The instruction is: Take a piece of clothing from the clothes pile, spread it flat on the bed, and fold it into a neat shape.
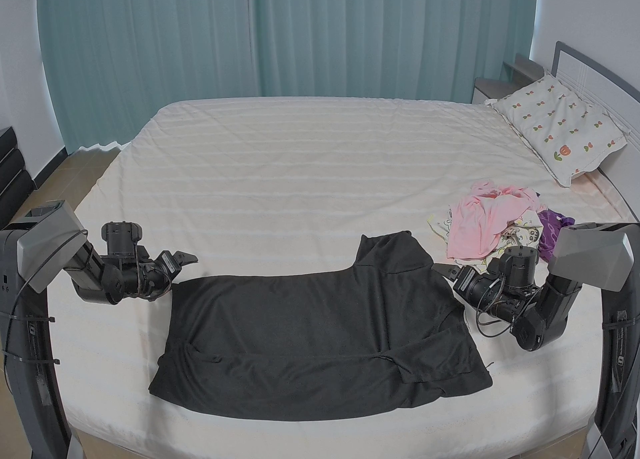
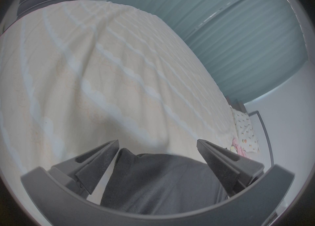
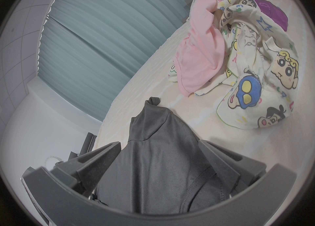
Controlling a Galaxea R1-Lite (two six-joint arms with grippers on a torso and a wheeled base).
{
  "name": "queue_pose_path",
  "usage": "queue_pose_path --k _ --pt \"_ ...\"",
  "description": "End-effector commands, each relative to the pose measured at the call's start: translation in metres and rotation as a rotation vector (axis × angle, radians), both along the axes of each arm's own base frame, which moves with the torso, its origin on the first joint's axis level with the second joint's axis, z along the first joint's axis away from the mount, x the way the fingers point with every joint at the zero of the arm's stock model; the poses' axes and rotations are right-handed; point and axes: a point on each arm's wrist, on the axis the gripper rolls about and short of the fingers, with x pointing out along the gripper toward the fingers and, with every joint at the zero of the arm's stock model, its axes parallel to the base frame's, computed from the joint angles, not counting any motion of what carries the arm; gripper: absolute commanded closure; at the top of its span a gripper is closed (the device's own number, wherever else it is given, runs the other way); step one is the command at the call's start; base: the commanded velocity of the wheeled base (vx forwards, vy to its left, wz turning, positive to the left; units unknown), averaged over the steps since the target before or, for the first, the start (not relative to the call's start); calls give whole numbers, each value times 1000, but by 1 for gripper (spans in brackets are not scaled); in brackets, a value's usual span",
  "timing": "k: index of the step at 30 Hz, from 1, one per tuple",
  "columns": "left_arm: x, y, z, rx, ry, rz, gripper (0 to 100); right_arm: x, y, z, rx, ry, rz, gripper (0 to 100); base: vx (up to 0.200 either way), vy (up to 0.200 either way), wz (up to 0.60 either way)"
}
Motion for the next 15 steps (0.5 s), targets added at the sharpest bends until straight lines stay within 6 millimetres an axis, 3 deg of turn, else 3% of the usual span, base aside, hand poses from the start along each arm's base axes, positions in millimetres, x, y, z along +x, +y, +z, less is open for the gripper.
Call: queue_pose_path --k 1,10,11,15 --pt "-8 1 -16 14 13 -30 0 0 1 -1 1 0 5 0 0 0 0" --pt "-6 -1 -21 20 7 -36 0 2 2 -2 3 -3 11 0 0 0 0" --pt "-5 0 -22 20 6 -34 100 2 3 -1 4 -5 12 0 0 0 0" --pt "0 0 -24 25 -3 -20 100 4 3 -1 3 -11 13 0 0 0 0"
